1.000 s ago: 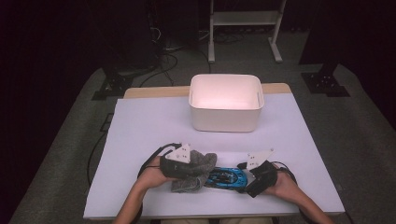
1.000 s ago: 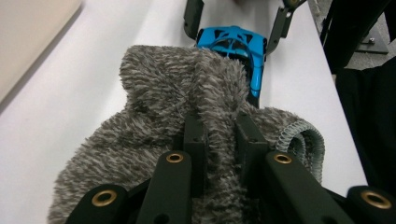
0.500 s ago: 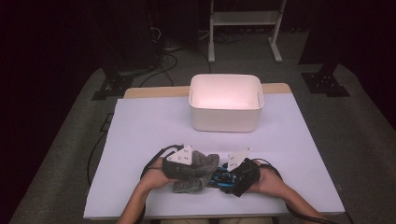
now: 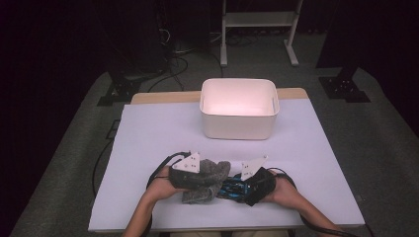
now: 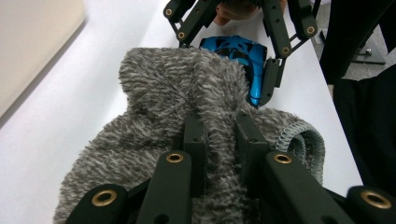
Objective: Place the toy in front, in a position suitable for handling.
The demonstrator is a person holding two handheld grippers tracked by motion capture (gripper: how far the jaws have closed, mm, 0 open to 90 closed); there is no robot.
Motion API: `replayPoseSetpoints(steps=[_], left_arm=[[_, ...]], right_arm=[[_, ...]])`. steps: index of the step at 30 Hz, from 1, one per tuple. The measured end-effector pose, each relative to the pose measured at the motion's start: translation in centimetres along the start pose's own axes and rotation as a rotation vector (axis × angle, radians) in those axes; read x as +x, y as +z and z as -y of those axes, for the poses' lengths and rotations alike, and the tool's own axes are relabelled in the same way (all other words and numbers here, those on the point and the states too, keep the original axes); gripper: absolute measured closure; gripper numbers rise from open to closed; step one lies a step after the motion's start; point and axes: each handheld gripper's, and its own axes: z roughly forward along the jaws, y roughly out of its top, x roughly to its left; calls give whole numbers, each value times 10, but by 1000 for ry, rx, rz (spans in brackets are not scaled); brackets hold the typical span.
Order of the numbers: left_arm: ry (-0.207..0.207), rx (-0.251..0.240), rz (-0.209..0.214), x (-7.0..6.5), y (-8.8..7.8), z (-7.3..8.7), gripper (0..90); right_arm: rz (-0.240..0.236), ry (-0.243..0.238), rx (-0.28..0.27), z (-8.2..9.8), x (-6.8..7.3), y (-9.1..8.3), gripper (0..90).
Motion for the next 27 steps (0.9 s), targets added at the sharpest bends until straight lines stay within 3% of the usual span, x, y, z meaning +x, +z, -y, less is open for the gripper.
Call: replayPoseSetpoints(steps=[6, 8, 13, 20, 23, 27], left_arm=[[8, -30, -30, 0, -15, -2, 781], [6, -37, -35, 0, -19, -1, 781], [-2, 2, -26, 0, -18, 6, 781], [5, 75, 2, -1, -2, 9, 781], [5, 83, 9, -1, 2, 9, 780], [2, 86, 9, -1, 3, 10, 779]], right_arm=[[-9, -19, -34, -22, 0, -2, 252], [-24, -31, -44, -28, 0, 2, 254], [-50, -56, -26, -37, 2, 25, 254], [-68, -47, -40, -37, 1, 36, 251], [-71, -37, -10, -33, 1, 38, 239], [-68, 0, -53, -27, -1, 24, 198]])
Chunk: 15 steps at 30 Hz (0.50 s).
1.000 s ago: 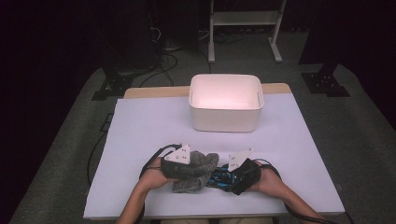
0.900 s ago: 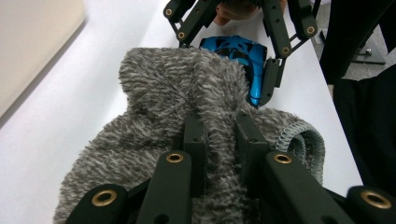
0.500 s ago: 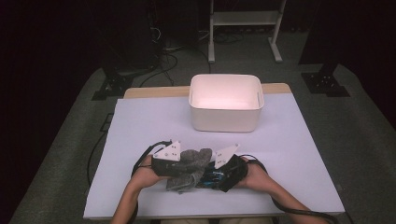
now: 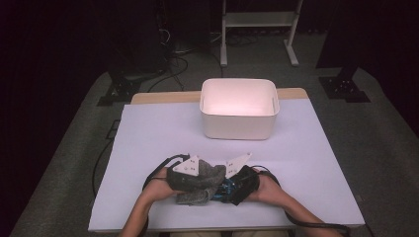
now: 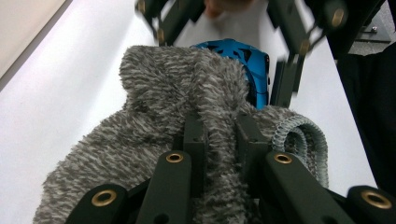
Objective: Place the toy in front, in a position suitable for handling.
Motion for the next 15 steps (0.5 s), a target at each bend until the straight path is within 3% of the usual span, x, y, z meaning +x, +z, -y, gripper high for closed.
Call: replayPoseSetpoints(steps=[6, 10, 15], left_arm=[[1, 0, 7, 1, 1, 0, 778], [9, 10, 6, 0, 1, -3, 779], [27, 19, 12, -2, 6, -10, 779]], right_arm=[[49, 35, -2, 23, 3, -29, 194], [53, 65, 5, 36, 3, -29, 187], [68, 36, 10, 38, 4, -25, 209]])
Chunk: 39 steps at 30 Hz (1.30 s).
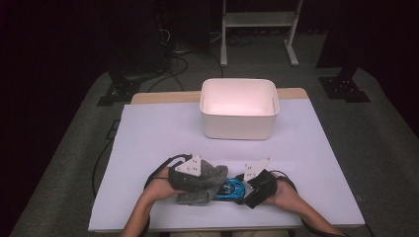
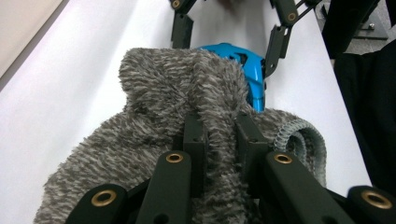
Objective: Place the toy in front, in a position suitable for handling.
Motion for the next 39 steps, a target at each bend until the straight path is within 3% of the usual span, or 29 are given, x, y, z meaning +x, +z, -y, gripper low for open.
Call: replayPoseSetpoints(steps=[6, 13, 20, 27, 31, 36, 39], left_arm=[[52, 41, 32, -1, 13, -21, 778], [111, 128, 101, 2, 40, -49, 779], [115, 148, 136, 5, 53, -58, 779], [107, 141, 123, 3, 45, -56, 756], [98, 155, 98, 2, 28, -48, 757], [67, 235, 12, 5, -1, -29, 757], [36, 257, -13, 7, -17, -14, 757]], right_arm=[[7, -2, -18, 2, 1, 0, 212], [3, 2, -35, 4, 1, 1, 213], [1, 15, -41, 5, 1, 1, 206], [-9, 23, -41, 5, 0, 0, 196], [-7, 24, -43, 5, 0, 0, 197], [-5, 19, -42, 5, 0, 1, 199], [-4, 18, -42, 5, 0, 1, 199]])
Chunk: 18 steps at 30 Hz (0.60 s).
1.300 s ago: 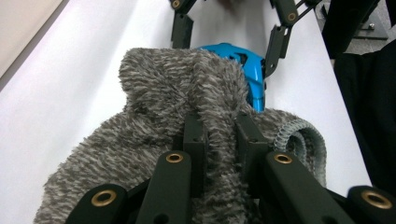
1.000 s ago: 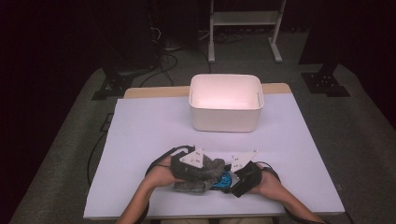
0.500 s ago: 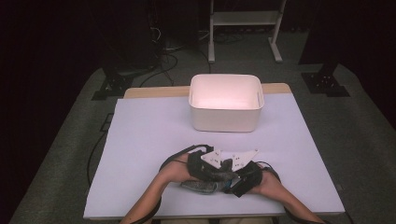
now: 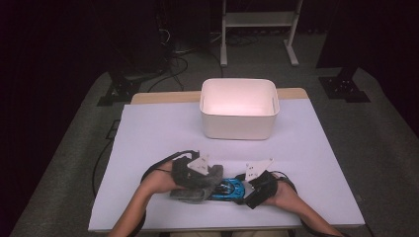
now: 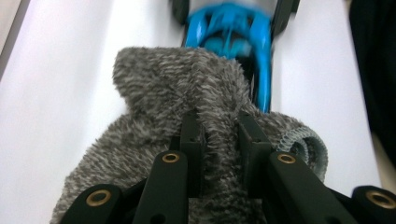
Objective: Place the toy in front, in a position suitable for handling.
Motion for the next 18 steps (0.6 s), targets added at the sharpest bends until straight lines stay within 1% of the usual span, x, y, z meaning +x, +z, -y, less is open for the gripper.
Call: replayPoseSetpoints(steps=[2, 4, 6, 7, 8, 9, 10, 11, 13, 15, 18], left_arm=[[-24, 6, -13, 0, -5, 9, 757], [-42, -4, -18, 0, -8, 15, 757], [-49, -21, -12, -1, -8, 18, 749], [-50, -23, -9, -1, -8, 18, 733], [-53, -35, -5, -1, -8, 19, 708], [-53, -54, -3, -1, -9, 19, 673], [-50, -76, 9, -1, -10, 18, 634], [-46, -93, 13, -2, -11, 18, 612], [-33, -114, 8, -2, -13, 14, 553], [-16, -139, 18, -3, -15, 10, 516], [8, -138, 20, -2, -15, 5, 490]], right_arm=[[0, 1, 0, 0, 0, 0, 198], [0, 2, 0, 0, 0, 0, 199], [1, 2, 1, 0, 0, 0, 199], [2, 0, 2, 0, 0, 0, 198], [2, 1, 2, 0, 0, 0, 198], [2, 0, 1, 0, 0, 0, 198], [2, 0, 1, 0, 0, 0, 199], [1, 2, 1, 0, 0, 0, 199], [-1, 3, 0, 0, 0, 0, 198], [0, -1, -1, 0, 0, 0, 198], [0, -1, 0, 0, 0, 0, 198]])
